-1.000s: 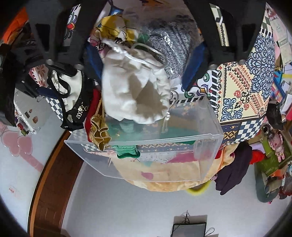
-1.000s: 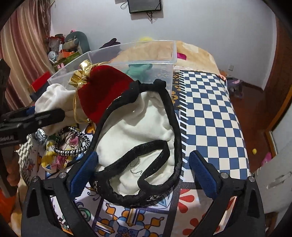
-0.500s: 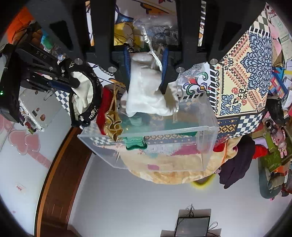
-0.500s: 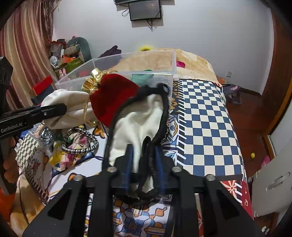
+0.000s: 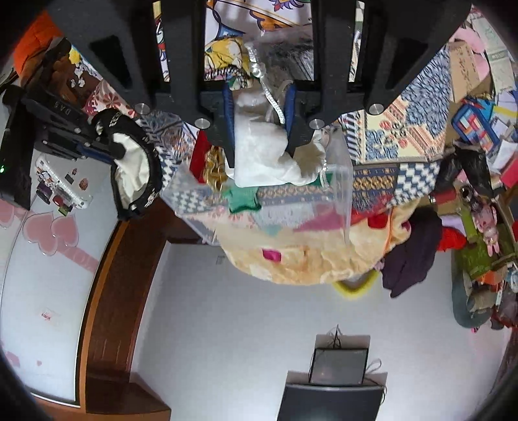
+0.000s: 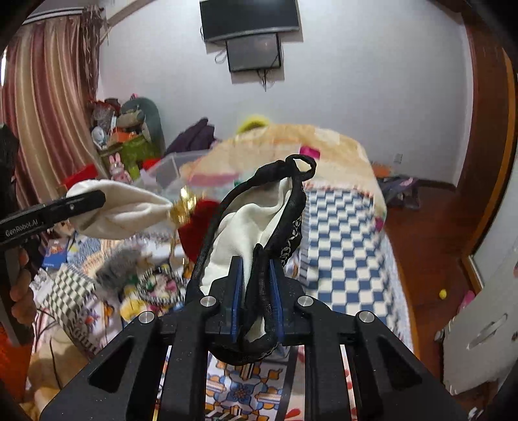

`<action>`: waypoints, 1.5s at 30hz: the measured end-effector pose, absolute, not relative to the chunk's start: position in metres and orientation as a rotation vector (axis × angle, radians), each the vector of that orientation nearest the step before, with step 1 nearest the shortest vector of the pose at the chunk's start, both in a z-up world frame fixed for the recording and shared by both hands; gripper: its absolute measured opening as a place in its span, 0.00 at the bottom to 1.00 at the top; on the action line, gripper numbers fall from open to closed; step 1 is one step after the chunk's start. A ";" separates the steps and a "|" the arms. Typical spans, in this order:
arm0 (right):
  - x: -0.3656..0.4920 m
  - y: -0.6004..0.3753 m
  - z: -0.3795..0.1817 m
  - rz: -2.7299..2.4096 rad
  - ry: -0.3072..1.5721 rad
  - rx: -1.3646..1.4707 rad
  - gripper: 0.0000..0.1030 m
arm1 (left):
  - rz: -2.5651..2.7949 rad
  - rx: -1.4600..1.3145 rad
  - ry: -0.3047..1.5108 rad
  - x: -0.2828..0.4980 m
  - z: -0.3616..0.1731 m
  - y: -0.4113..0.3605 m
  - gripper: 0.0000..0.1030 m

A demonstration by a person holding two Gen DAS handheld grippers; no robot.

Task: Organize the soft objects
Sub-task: 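Lift and carry the pouch and bra over the clear box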

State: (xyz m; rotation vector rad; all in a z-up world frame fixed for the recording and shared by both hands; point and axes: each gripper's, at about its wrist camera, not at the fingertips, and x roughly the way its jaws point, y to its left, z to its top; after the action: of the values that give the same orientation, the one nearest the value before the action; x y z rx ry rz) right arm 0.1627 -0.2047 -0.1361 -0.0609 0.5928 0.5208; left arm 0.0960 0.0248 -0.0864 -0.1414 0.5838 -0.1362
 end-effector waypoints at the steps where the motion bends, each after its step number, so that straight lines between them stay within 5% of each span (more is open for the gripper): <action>1: 0.163 -0.205 -0.131 0.521 0.577 -0.058 0.14 | -0.132 -0.138 0.573 0.096 -0.082 0.025 0.23; 20: 0.210 -0.155 -0.092 0.553 0.429 -0.052 0.14 | -0.065 -0.133 0.466 0.146 -0.042 0.035 0.23; 45: 0.266 -0.092 -0.137 0.576 0.664 -0.202 0.15 | -0.070 -0.068 0.755 0.242 -0.122 0.030 0.23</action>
State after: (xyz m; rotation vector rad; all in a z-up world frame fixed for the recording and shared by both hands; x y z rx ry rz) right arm 0.2660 -0.0923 -0.1368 -0.2018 0.6636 0.5759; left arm 0.2424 0.0298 -0.1225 -0.0676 0.7548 -0.0696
